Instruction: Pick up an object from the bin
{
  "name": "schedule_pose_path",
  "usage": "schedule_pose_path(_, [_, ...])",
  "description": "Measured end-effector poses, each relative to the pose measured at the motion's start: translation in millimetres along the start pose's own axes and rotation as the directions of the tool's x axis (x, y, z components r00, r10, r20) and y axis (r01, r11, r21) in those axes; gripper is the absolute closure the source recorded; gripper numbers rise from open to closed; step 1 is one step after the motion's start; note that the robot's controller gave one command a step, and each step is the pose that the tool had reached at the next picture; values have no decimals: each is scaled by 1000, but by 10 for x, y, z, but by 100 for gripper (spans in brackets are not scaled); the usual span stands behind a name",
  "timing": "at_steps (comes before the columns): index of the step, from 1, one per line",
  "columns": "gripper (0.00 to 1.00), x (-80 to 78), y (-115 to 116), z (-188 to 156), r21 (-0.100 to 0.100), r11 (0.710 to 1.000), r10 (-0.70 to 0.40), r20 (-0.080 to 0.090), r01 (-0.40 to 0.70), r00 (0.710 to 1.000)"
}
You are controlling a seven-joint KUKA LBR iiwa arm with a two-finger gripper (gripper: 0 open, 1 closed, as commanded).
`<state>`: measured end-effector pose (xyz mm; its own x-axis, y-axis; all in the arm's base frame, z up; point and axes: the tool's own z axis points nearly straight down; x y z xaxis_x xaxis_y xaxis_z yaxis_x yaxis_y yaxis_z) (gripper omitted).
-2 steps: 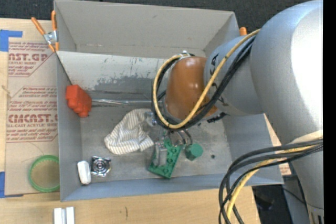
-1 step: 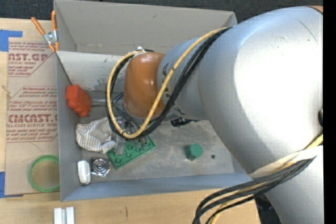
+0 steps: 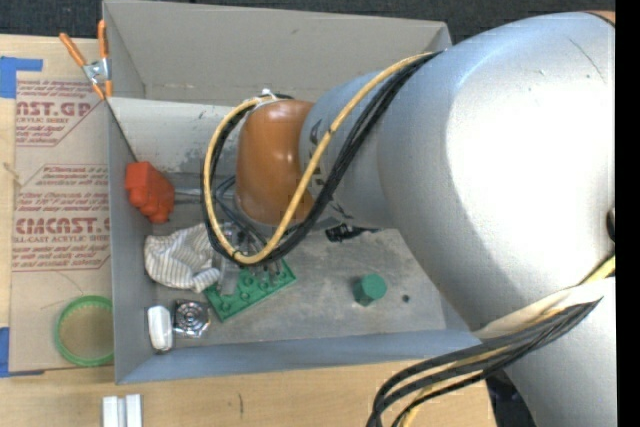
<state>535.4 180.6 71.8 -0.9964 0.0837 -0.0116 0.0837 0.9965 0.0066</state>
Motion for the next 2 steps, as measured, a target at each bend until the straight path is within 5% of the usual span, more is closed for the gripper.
schedule_pose_path(1, [100, 26, -1, -340, 6, 1000, -21, -10, 21, 1000])
schedule_pose_path(2, [100, -31, 22, -632, -2, 999, -33, 7, 33, 999])
